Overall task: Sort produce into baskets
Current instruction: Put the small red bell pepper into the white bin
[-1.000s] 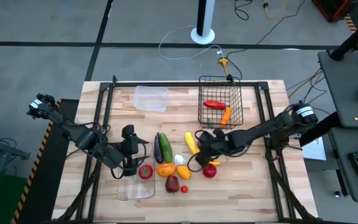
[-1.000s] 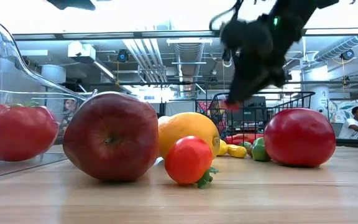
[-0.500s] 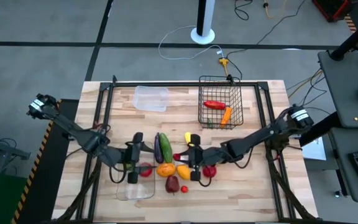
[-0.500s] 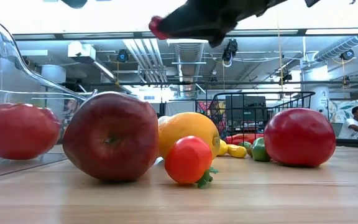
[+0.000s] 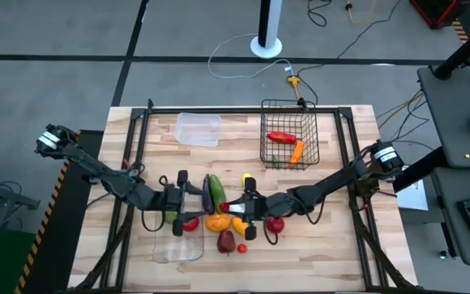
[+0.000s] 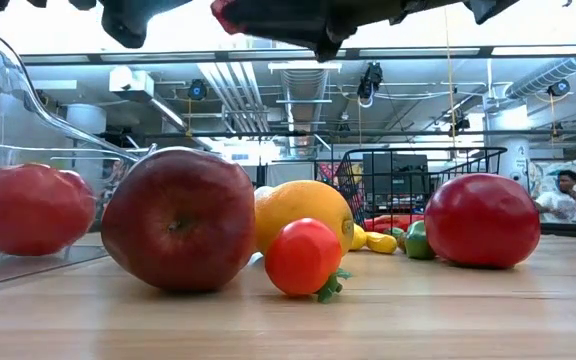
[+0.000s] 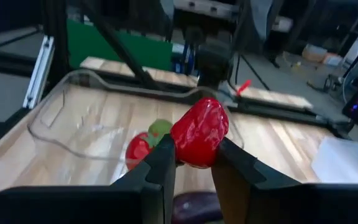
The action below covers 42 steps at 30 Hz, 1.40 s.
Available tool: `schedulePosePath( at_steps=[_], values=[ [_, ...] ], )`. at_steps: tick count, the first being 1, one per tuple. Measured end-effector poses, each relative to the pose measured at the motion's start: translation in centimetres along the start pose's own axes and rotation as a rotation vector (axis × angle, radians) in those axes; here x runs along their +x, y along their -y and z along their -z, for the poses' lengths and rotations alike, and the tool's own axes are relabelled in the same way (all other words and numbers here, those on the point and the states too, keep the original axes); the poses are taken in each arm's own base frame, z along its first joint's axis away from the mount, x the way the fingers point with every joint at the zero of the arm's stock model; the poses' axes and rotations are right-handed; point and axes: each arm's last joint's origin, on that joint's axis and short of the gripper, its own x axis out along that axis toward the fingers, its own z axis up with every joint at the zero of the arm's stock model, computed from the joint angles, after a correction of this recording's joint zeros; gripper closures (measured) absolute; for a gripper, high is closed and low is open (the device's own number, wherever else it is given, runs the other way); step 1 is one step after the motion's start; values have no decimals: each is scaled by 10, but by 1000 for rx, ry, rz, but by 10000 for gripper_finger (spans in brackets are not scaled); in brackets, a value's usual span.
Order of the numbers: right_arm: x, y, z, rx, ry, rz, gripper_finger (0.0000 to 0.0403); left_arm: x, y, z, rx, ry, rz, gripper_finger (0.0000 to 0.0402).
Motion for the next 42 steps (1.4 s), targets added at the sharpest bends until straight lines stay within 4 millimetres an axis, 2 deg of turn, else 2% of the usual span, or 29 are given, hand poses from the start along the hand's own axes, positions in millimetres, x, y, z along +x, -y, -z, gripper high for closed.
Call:
schedulePosePath(
  at_steps=[4,14,30,42],
  values=[
    [0,1,-5,-22,49,5,324,-1,-2,3,-4,19,-6,158],
    [-1,2,-14,-86,138,22,323,1,-3,-2,20,36,-2,174],
    [1,3,-25,-147,163,33,325,4,-7,-11,-8,122,49,178],
    [1,3,-25,-178,161,35,325,39,5,-4,89,108,39,179]
  ],
)
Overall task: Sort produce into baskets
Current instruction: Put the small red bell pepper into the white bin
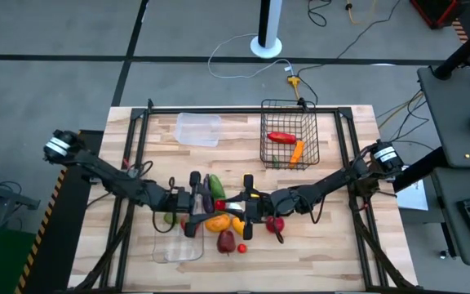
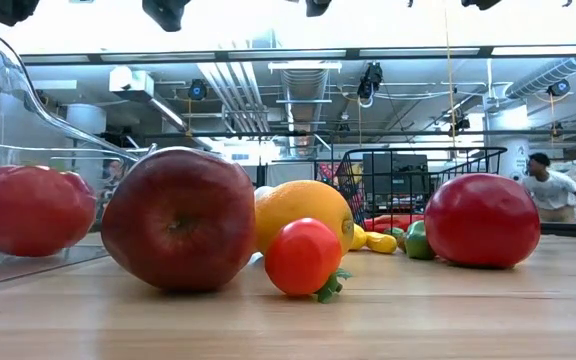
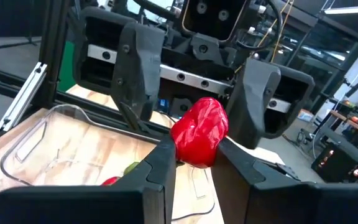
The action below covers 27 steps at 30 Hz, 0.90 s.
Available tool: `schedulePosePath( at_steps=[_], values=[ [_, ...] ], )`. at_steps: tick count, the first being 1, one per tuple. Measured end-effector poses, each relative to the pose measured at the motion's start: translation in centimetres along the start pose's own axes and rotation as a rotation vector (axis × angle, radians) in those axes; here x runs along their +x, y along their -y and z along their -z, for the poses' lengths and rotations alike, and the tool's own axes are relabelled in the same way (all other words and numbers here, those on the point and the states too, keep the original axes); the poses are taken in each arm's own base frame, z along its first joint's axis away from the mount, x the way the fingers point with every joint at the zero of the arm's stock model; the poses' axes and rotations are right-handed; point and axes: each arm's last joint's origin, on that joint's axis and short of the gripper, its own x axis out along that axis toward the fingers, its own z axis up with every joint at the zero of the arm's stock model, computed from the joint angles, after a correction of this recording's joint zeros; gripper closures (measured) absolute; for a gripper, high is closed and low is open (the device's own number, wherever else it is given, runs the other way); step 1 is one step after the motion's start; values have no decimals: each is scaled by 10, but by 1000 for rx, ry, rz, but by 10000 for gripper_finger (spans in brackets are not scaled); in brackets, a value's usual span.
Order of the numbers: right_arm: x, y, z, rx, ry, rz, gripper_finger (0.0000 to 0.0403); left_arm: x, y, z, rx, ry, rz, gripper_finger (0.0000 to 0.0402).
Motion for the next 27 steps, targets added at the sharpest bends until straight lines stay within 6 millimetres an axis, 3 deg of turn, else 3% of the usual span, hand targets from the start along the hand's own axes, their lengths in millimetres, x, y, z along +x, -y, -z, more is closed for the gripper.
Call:
schedulePosePath(
  at_steps=[8,21,27],
  values=[
    [0,-1,2,-2,-16,-7,321,2,-1,0,-5,12,-11,200],
    [0,-1,2,-6,-16,-9,316,1,-1,3,-1,2,-5,340],
    [0,-1,2,39,-18,-7,298,1,-1,2,-1,2,-5,363]
  ],
)
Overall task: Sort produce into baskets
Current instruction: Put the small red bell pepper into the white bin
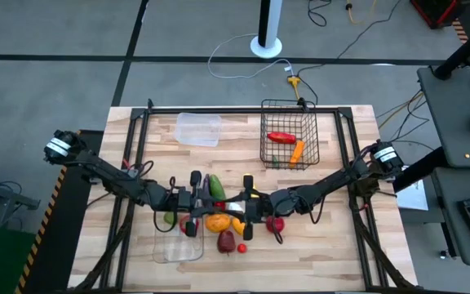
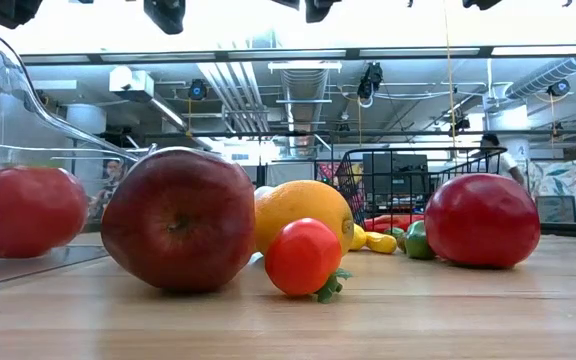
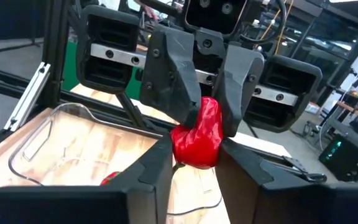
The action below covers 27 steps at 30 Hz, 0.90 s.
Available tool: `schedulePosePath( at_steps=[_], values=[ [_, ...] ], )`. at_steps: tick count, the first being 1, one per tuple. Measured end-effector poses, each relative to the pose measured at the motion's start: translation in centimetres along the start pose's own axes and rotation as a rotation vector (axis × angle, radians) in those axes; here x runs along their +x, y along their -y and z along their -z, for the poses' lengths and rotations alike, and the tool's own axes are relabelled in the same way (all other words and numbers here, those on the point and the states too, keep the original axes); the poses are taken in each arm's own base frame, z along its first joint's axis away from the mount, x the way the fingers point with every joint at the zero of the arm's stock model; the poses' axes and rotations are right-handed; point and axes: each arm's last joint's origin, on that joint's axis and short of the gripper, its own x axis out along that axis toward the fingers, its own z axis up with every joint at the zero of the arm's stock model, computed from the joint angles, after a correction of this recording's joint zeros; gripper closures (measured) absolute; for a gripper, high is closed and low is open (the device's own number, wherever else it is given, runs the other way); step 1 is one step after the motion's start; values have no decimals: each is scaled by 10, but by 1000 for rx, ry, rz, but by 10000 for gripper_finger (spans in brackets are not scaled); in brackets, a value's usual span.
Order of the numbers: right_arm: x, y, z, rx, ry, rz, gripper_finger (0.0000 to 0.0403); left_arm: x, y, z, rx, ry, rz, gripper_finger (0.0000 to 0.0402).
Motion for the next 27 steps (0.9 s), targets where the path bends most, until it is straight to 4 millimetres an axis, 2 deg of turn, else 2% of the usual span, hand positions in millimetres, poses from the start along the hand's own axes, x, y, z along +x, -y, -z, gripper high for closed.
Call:
schedulePosePath(
  at_steps=[10,15,23,27],
  values=[
    [-3,3,-4,22,-13,5,209,-6,-4,-8,-2,4,-13,363],
    [-12,11,-8,65,-126,100,181,-16,-15,-17,13,-41,-157,363],
    [-25,20,-10,147,-262,186,158,-38,-59,-32,-5,-128,-461,363],
    [-27,21,-10,151,-268,187,152,-45,-90,-42,-42,-284,-562,363]
  ],
)
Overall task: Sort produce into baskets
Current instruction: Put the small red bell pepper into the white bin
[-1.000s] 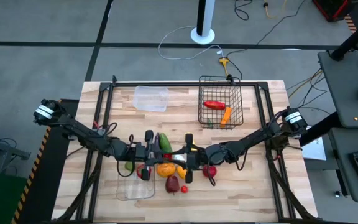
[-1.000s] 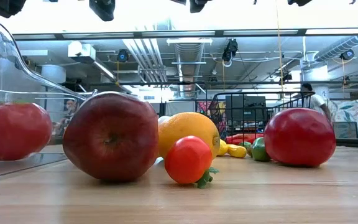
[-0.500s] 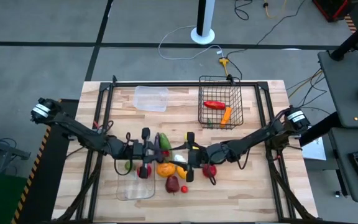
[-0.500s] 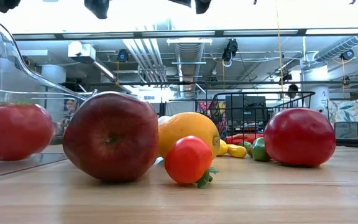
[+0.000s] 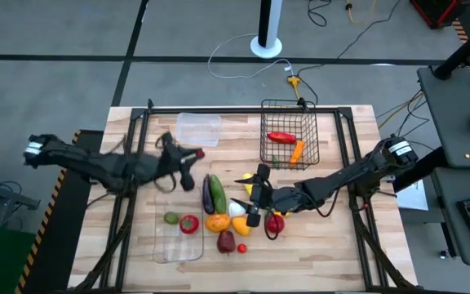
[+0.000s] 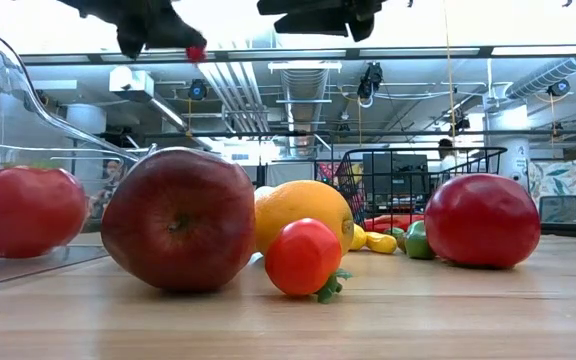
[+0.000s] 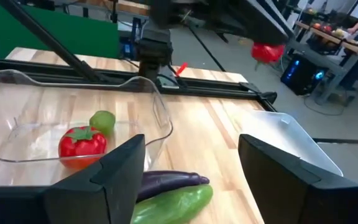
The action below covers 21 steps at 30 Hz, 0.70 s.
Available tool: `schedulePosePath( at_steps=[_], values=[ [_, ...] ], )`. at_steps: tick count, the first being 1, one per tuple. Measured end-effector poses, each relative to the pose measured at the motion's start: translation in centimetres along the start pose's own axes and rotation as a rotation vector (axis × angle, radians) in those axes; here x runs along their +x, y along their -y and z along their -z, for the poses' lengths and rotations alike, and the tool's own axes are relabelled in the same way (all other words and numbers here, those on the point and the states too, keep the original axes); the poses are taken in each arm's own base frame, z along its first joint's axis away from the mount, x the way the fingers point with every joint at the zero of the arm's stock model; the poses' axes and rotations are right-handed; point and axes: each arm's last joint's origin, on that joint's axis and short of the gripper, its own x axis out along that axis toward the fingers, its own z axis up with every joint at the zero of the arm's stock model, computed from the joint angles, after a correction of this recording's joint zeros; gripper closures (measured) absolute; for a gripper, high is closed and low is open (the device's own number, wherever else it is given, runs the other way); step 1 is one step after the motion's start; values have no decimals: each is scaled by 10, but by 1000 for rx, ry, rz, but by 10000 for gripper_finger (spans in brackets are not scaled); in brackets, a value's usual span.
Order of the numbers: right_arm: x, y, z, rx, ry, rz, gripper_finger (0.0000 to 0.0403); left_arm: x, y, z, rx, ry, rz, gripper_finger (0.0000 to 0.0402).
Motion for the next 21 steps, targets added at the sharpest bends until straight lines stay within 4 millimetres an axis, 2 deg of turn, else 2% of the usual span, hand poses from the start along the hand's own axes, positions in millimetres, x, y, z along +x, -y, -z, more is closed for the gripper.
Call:
schedulePosePath(
  at_steps=[4,8,16,21],
  values=[
    [0,0,0,0,-2,8,149,13,-30,-11,0,-222,-64,363],
    [1,2,0,3,-3,12,150,33,-60,-13,34,-415,-92,363],
    [1,2,2,12,-16,13,147,74,-121,12,23,-624,-76,363],
    [1,2,4,16,-36,13,149,88,-141,27,68,-701,-110,363]
  ],
)
